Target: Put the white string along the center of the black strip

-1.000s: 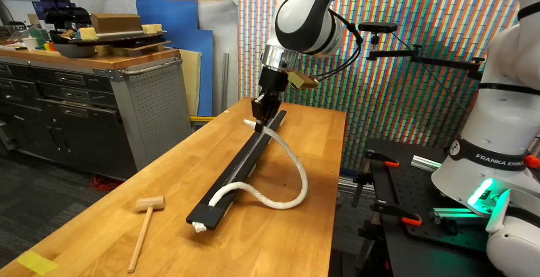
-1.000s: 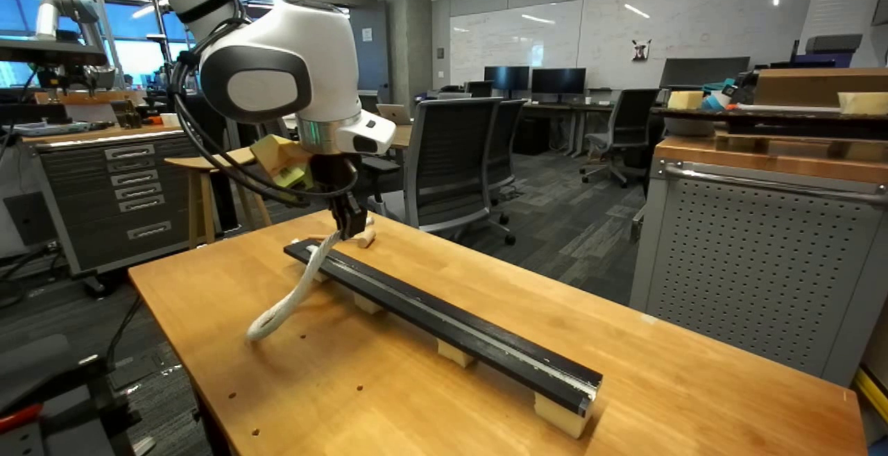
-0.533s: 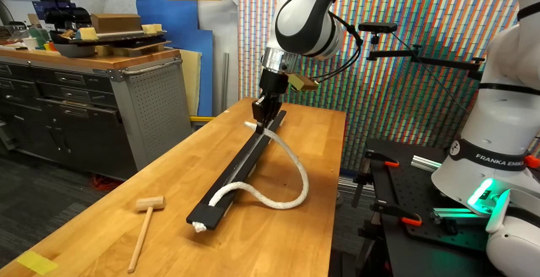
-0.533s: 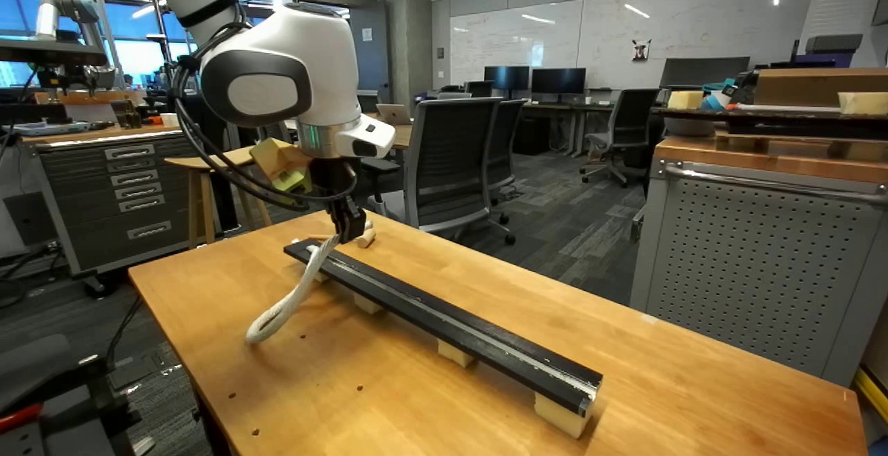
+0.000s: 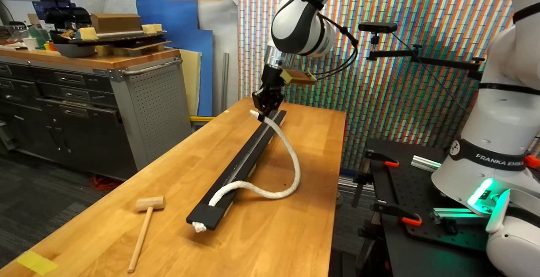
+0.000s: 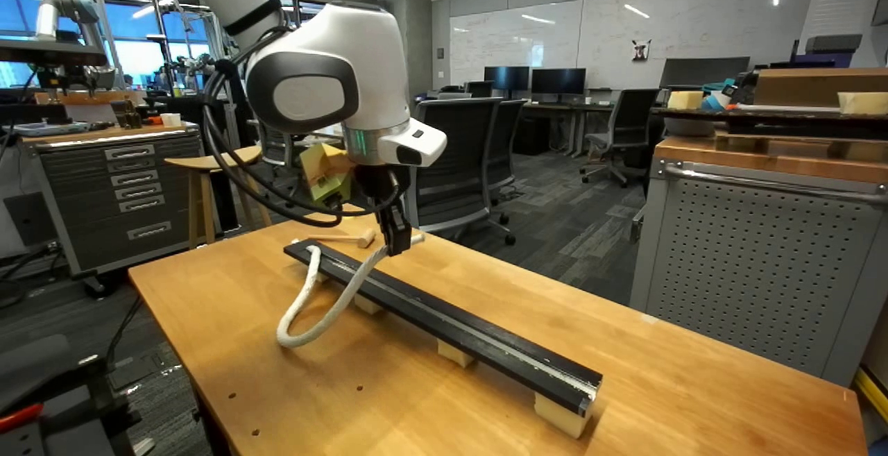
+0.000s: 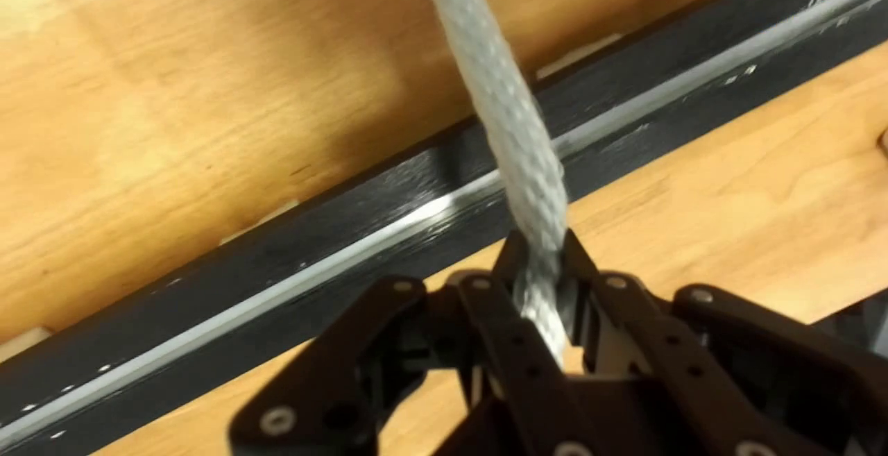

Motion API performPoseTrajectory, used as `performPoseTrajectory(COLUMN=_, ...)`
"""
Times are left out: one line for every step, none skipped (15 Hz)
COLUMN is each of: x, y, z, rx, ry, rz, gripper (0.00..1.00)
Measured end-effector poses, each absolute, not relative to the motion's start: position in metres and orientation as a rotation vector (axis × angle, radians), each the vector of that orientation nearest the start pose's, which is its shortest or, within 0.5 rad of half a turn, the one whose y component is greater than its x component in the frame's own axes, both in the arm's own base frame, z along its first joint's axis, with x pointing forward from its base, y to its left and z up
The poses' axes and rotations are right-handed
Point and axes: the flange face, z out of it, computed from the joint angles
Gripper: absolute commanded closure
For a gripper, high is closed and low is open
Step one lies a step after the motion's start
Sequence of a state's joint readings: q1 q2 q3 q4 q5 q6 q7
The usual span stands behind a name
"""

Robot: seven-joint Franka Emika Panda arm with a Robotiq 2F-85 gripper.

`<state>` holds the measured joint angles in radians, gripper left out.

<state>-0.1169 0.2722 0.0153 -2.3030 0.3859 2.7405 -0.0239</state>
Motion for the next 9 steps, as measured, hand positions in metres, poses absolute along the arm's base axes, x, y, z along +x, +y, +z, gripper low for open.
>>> performPoseTrajectory(x=0.540, y=-0.085, z=0.247, rx=-2.881, ry=0.683, rz=-0.275, gripper=0.97)
performPoseTrajectory(x=0.542, y=-0.100, z=0.251, rx=-2.865, ry=0.752, rz=-0.293, gripper=0.97)
performPoseTrajectory(x=0.544, y=-0.114, z=0.255, rx=-2.847, ry=0.821, rz=-0.310, gripper=0.97)
performPoseTrajectory(x=0.545, y=-0.127, z=0.259, rx=-2.825, ry=0.893, rz=-0.325, gripper=0.97)
performPoseTrajectory(x=0.546, y=-0.139, z=0.262, rx=-2.801, ry=0.967, rz=-0.338, gripper=0.97)
performPoseTrajectory(x=0.547, y=-0.151, z=0.264, rx=-2.777, ry=1.039, rz=-0.347, gripper=0.97)
performPoseTrajectory(x=0.547, y=-0.161, z=0.265, rx=-2.752, ry=1.111, rz=-0.357, gripper=0.97)
performPoseTrajectory(x=0.548, y=-0.170, z=0.265, rx=-2.728, ry=1.175, rz=-0.362, gripper=0.97)
performPoseTrajectory(x=0.548, y=-0.178, z=0.263, rx=-2.705, ry=1.234, rz=-0.363, gripper=0.97)
